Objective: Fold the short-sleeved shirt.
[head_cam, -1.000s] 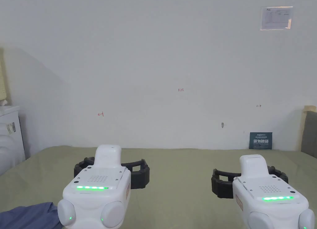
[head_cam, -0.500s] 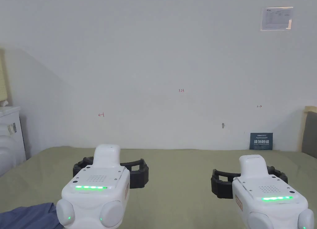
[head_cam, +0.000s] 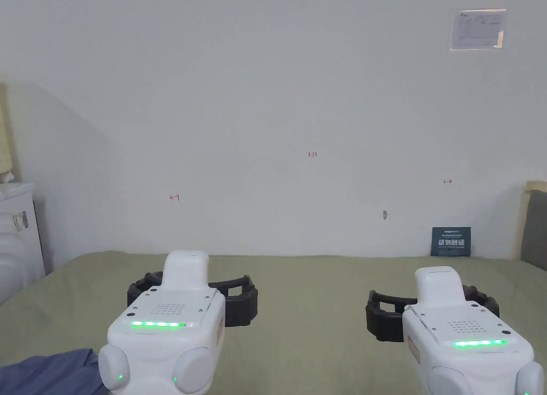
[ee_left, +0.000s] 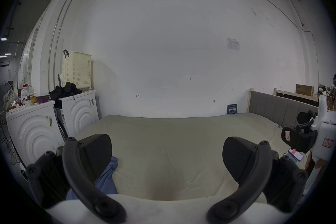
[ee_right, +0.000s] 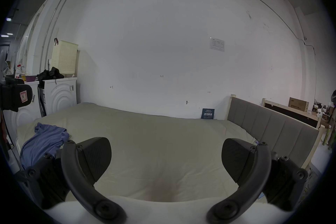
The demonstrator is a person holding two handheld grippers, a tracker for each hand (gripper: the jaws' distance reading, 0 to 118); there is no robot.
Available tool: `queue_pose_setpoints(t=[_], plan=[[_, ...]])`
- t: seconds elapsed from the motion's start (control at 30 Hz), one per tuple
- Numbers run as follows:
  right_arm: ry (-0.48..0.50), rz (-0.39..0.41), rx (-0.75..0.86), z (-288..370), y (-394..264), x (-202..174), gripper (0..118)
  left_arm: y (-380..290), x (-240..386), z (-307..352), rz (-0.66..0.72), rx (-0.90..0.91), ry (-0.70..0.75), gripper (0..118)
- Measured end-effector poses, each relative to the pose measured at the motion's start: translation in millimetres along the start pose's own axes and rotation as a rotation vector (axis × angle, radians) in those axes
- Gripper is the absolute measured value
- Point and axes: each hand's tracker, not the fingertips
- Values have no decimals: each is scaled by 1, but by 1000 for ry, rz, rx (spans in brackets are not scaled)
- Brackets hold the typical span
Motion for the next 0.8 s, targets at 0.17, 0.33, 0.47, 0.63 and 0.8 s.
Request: queue_pose_setpoints(t=[0.17,0.33,0.47,0.63,0.8], plan=[[-8,22,1,-2,1,0,118,0,0,0,4,-1,-1,118],[0,-5,-12,3,4,0,118,0,0,-1,1,-7,-3,118],[2,-2,-23,-2,0,1,118,-1,2,-2,-6,-11,-7,118],[9,-4,-29,-7,-4,1,118,-1,2,-4,3,-17,-7,118],[15,0,-33,6,1,-1,118,-2,0,-6,0,-43,0,118]])
